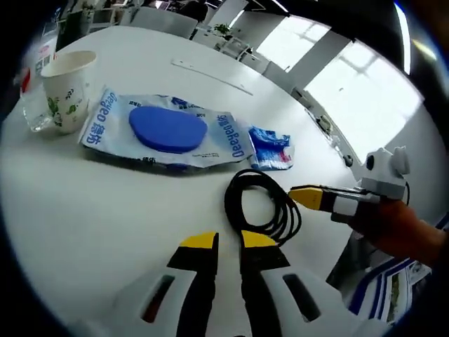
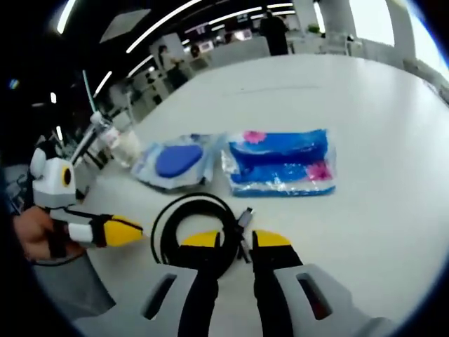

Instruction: Arrange the tabletop items into an orderly group along one side of the table until the central work area is clear of visible clutter.

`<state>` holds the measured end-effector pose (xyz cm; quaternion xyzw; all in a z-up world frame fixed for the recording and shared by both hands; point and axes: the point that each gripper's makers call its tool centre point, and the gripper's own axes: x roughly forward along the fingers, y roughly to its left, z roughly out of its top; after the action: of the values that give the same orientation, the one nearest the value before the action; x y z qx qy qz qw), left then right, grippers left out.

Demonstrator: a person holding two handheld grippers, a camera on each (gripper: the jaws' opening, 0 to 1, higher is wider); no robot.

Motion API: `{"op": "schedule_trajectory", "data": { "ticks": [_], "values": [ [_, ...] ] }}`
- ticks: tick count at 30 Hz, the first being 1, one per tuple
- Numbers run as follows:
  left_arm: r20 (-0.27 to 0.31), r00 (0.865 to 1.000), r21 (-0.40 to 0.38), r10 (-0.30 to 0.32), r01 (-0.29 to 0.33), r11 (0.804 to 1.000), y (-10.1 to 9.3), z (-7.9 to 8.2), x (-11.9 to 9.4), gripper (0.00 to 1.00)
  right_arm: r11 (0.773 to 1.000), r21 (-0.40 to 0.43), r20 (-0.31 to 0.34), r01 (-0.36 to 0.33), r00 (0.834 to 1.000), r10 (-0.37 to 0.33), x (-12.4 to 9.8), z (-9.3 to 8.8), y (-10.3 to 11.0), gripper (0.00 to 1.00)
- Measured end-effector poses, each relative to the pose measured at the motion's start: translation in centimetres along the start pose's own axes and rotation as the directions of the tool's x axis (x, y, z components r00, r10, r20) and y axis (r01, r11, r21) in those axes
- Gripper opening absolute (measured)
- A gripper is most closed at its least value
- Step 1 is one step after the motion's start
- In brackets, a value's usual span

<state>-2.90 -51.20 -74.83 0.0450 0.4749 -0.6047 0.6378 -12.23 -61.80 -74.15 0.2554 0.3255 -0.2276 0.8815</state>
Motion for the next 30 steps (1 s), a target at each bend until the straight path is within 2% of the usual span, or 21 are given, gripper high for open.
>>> {"op": "schedule_trajectory", "data": {
  "ticks": [2,10,19,21,24,27,30],
  "values": [
    [0.001,1.0,0.048,0.017,-0.017,0.999,0.8,-0.2,-0.7,0.09,1.0,-0.002,0.005,0.004,1.0,-0.004,-0.4,-0.1,0.0,0.17],
    [0.028,0.999,0.091,0.046,-0.048,0.995,3.5,-0.2,-3.7,0.1,1.0,-0.008,0.011,0.01,1.0,-0.01,-1.4,-0.8,-0.1,0.2],
    [0.104,0.991,0.168,0.084,-0.101,0.981,6.1,1.7,-8.3,0.15,0.998,-0.068,0.036,-0.012,0.999,0.014,-3.4,-0.9,0.8,0.27],
    [0.129,0.986,0.187,0.101,-0.124,0.975,7.0,2.2,-9.6,0.17,0.998,-0.064,0.072,-0.026,0.997,0.031,-4.1,-0.4,1.1,0.29],
    [0.158,0.975,0.277,0.158,-0.197,0.941,8.5,3.0,-12.1,0.21,0.996,-0.083,0.103,-0.02,0.994,0.029,-5.2,0.0,1.5,0.32],
    [0.2,0.968,0.248,0.15,-0.198,0.948,8.6,3.7,-13.8,0.24,0.994,-0.108,0.12,-0.031,0.992,0.044,-5.9,0.1,2.4,0.35],
    [0.236,0.956,0.229,0.175,-0.229,0.946,9.8,4.2,-15.7,0.26,0.99,-0.132,0.117,-0.042,0.992,0.057,-6.4,-0.2,3.4,0.39]
  ]
}}
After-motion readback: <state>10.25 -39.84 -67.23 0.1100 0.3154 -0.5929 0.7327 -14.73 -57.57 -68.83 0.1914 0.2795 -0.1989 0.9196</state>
